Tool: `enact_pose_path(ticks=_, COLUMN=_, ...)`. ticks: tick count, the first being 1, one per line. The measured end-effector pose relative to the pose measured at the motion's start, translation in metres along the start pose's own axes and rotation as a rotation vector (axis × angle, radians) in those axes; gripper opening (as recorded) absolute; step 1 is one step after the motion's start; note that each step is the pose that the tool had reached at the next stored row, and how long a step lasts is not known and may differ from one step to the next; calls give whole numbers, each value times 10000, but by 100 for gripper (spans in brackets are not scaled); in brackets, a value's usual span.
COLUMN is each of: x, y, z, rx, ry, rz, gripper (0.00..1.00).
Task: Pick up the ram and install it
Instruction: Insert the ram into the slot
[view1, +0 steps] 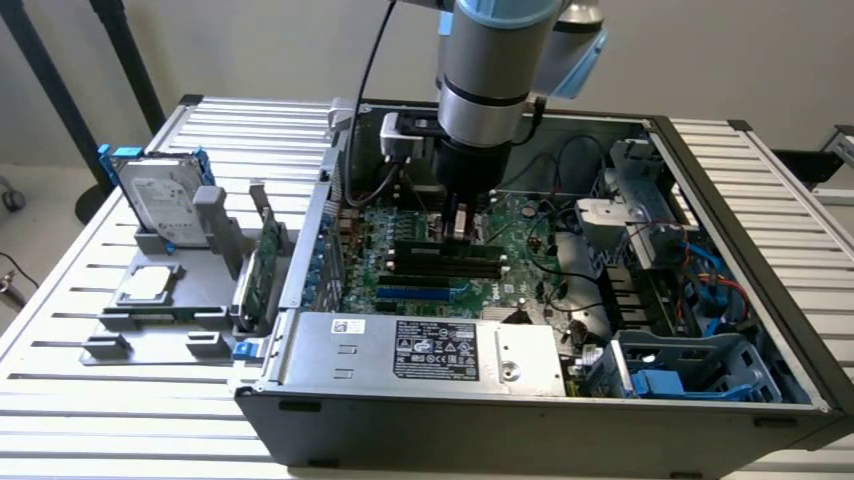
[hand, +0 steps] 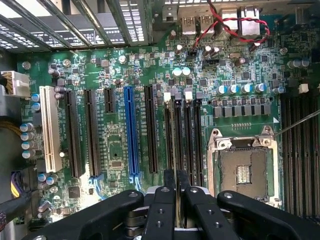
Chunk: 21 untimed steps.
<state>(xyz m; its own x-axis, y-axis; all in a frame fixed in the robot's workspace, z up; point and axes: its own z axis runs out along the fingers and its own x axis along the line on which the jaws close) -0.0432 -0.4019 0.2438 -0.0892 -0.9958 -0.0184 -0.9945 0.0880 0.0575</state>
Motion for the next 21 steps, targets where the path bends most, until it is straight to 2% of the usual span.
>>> enact_pose_path(ticks=13, x=-19, y=-24, z=66, rx=1, ry=14, rz=2, gripper=14)
enact_pose_path(ticks=21, x=-19, y=-28, z=115, rx=5, ry=55, rz=3, gripper=14)
